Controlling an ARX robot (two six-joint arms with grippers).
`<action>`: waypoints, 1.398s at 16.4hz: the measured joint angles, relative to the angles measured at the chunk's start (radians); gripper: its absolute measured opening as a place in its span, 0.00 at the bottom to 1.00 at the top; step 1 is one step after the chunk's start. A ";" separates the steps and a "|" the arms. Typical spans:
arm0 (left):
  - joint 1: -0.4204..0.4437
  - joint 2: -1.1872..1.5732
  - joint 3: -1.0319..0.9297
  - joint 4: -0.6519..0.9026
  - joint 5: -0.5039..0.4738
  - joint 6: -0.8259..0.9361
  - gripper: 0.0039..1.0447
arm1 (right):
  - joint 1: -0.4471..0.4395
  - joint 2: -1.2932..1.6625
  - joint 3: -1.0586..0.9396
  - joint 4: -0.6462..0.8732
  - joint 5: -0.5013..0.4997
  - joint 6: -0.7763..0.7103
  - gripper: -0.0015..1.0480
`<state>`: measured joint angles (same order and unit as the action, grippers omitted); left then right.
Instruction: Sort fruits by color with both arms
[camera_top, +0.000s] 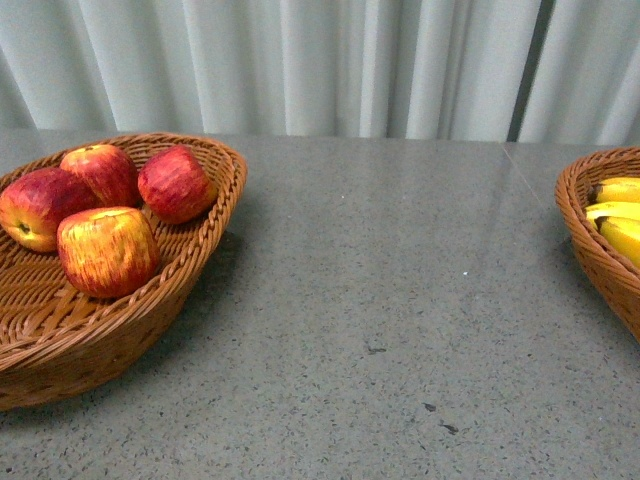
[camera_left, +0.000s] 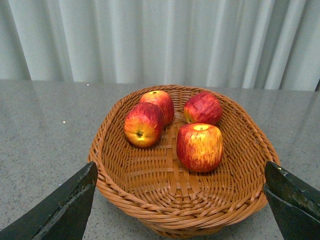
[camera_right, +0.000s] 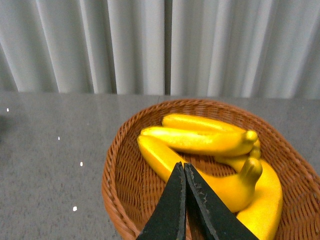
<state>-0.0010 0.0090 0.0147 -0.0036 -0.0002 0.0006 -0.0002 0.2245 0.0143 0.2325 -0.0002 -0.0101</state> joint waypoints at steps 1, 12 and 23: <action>0.000 0.000 0.000 0.000 0.000 0.000 0.94 | 0.000 -0.018 -0.002 -0.031 0.000 0.000 0.02; 0.000 0.000 0.000 0.000 0.000 0.000 0.94 | 0.000 -0.220 -0.001 -0.237 0.000 0.002 0.02; 0.000 0.000 0.000 0.000 0.000 0.000 0.94 | 0.000 -0.220 -0.001 -0.237 0.000 0.003 0.94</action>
<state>-0.0010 0.0090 0.0147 -0.0032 -0.0002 0.0006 -0.0002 0.0040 0.0132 -0.0048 0.0002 -0.0074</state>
